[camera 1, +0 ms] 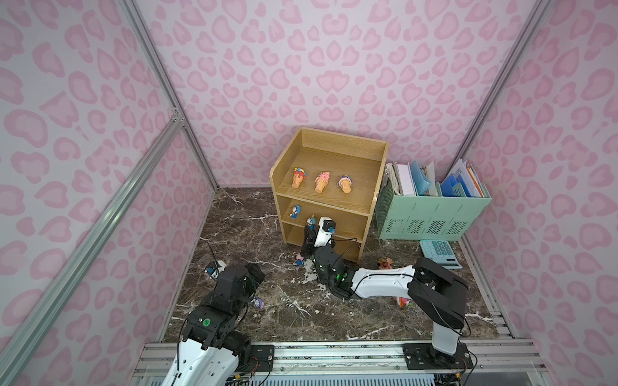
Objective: Organize plastic toys on shelves
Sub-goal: Place the plastic toy on the shelf.
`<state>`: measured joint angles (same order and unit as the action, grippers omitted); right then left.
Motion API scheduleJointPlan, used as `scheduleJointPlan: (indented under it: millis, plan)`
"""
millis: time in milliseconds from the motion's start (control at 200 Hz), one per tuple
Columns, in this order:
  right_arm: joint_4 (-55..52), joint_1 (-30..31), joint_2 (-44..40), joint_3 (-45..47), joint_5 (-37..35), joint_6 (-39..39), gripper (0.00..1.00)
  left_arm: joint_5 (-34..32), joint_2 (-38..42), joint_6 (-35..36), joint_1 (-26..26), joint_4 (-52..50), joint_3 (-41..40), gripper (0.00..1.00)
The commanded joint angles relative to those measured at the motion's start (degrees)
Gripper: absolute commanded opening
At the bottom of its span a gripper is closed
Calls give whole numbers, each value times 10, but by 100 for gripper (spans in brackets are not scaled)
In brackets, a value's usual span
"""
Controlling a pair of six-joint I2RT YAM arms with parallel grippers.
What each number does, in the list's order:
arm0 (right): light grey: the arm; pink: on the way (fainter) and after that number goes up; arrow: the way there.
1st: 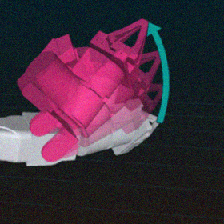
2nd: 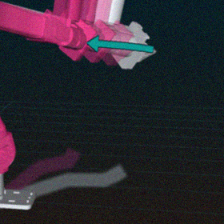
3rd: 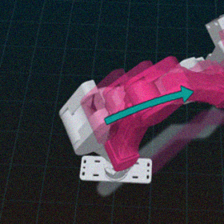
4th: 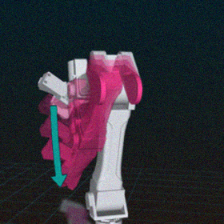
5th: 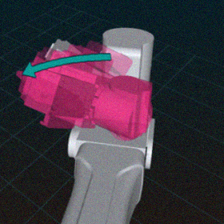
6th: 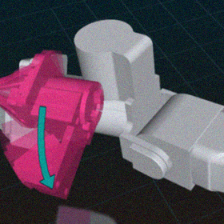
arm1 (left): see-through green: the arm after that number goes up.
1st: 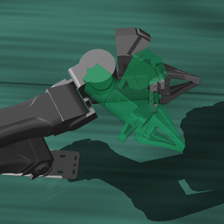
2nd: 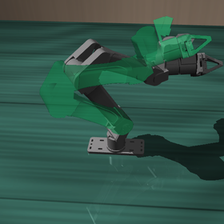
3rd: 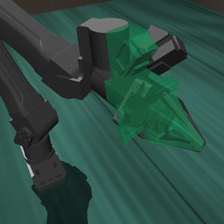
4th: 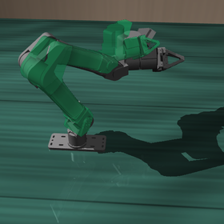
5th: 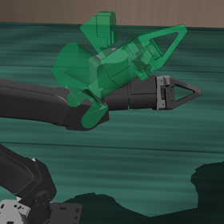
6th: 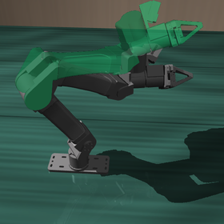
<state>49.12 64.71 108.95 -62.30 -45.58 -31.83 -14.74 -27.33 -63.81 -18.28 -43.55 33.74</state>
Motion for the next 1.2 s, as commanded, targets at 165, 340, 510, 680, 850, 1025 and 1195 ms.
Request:
scheduleJointPlan:
  millis: [165,340,510,680,850,1025,1195]
  plan:
    - [-4,-20,47,-69,-48,-3,19,13,13,23,8,-7,0,92]
    - [-43,-21,72,-108,-76,-24,20,20,17,24,11,-8,-2,92]
    - [-81,-21,87,-130,-90,-43,21,22,23,24,12,-14,-1,92]
    - [-110,-24,95,-135,-99,-61,22,19,28,24,14,-21,3,92]
    - [-130,-28,100,-133,-96,-81,26,16,34,24,14,-29,8,92]
    - [-129,-28,95,-124,-94,-82,29,12,39,24,15,-38,12,93]
    - [-130,-27,86,-116,-93,-79,30,15,42,19,15,-42,13,93]
